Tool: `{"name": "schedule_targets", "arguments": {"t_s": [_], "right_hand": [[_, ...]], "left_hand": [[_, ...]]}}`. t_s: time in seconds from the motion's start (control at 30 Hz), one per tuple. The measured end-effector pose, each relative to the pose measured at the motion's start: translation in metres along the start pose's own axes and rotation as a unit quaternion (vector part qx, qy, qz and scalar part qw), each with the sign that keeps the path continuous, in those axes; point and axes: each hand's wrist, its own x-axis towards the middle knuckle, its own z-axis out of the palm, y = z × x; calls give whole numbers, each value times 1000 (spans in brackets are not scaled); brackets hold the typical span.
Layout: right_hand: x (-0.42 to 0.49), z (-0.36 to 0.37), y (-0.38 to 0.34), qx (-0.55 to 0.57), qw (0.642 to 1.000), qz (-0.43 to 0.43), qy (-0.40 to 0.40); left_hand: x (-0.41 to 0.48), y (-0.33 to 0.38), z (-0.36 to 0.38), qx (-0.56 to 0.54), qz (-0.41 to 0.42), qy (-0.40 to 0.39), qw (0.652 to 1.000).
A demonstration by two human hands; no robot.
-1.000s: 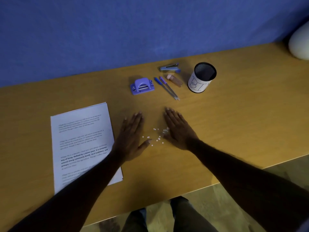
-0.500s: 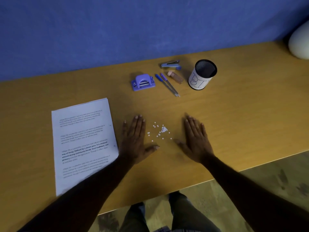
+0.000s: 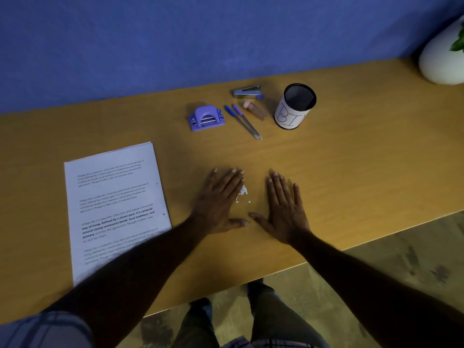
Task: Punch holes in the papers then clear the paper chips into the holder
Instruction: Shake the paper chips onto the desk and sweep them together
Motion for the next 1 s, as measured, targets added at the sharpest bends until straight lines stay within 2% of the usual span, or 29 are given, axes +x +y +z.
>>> {"name": "schedule_targets", "arguments": {"t_s": [0.07,0.27,0.47,0.6,0.77,1.0], "right_hand": [[0,0,-1,9,1000,-1,3],[6,3,-19,15,1000,-16,12],[8,1,-37,8,999,-35,10],[13,3,-57,7,998,-60,8],[18,2,-47,-6,992,-123,2],[46,-11,-25,-4,991,-131,-18]], "left_hand": [[-2,-3,-3,-8,7,4,1000],[-35,-14,2,-73,-51,43,995],[-64,2,12,-101,-121,15,987],[-62,6,12,-102,-112,13,988],[-62,3,14,-104,-105,10,989],[-61,2,13,-102,-106,-2,989]]}}
